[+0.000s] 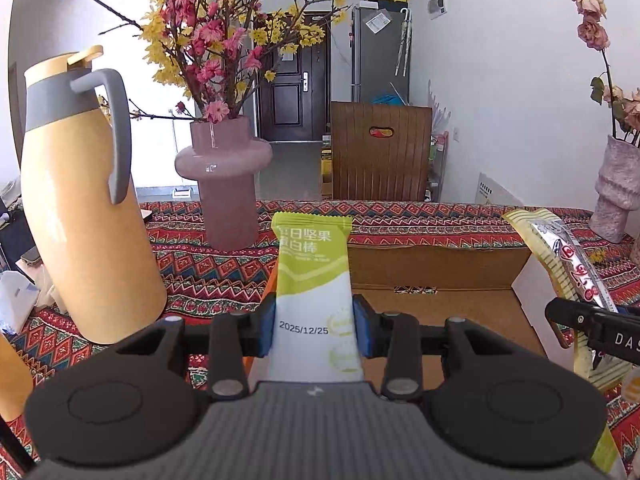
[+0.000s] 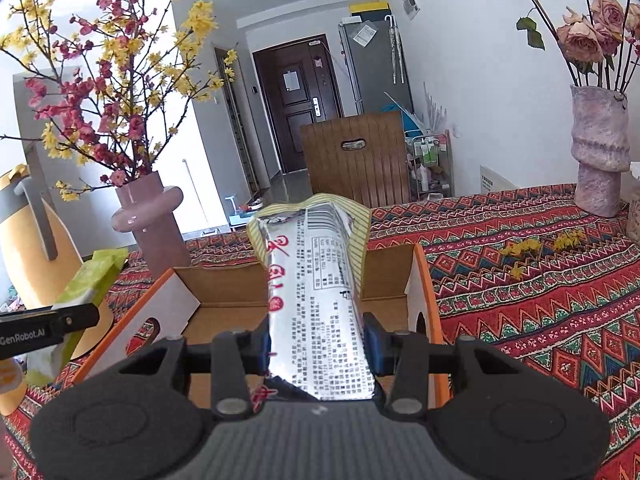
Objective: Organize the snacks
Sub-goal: 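Lower both snacks into the cardboard box and open both grippers, then move both tools back over the snack pile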
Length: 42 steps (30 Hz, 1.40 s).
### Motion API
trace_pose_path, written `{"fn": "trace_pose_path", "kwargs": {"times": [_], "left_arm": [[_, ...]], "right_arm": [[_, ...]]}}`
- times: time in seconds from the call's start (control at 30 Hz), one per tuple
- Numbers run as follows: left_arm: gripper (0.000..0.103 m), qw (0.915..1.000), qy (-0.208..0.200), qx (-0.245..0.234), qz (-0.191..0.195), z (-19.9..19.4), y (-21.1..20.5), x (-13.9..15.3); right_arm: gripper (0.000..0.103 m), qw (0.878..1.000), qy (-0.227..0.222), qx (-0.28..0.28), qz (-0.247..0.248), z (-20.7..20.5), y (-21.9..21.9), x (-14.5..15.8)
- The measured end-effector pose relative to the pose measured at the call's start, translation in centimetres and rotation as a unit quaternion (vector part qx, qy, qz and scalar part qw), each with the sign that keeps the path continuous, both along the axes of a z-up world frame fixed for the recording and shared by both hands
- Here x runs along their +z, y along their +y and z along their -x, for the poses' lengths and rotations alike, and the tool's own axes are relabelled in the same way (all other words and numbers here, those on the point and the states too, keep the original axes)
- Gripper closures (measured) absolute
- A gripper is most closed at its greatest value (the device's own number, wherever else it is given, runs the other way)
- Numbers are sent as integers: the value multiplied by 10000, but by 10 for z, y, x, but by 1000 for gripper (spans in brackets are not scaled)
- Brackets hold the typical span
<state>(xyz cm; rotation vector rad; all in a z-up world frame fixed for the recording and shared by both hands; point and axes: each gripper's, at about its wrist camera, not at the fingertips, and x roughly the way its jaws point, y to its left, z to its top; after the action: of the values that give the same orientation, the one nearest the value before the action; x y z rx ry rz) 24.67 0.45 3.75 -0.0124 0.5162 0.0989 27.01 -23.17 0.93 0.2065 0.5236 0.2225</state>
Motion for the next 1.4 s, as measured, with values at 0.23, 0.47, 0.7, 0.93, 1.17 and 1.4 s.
{"fn": "trace_pose_path", "kwargs": {"times": [0.23, 0.47, 0.7, 0.93, 1.17, 1.4], "left_arm": [[64, 9999, 78, -116, 11, -11, 0, -23], [43, 9996, 134, -221, 108, -9, 1, -32], [0, 9990, -392, -53, 199, 11, 2, -17], [0, 9983, -505, -11, 285, 14, 6, -7], [0, 9969, -771, 16, 154, 38, 0, 18], [0, 9961, -854, -115, 164, 73, 2, 29]], "right_arm": [[61, 9997, 236, 70, 82, -10, 2, -19], [27, 9997, 192, -47, 170, -2, 4, -20], [0, 9998, -126, -134, -50, 13, -8, -9], [0, 9996, -226, -164, -87, 17, -9, -5], [0, 9979, -591, -249, -3, 37, -13, 16], [0, 9965, -809, -210, -6, 70, -13, 33]]}}
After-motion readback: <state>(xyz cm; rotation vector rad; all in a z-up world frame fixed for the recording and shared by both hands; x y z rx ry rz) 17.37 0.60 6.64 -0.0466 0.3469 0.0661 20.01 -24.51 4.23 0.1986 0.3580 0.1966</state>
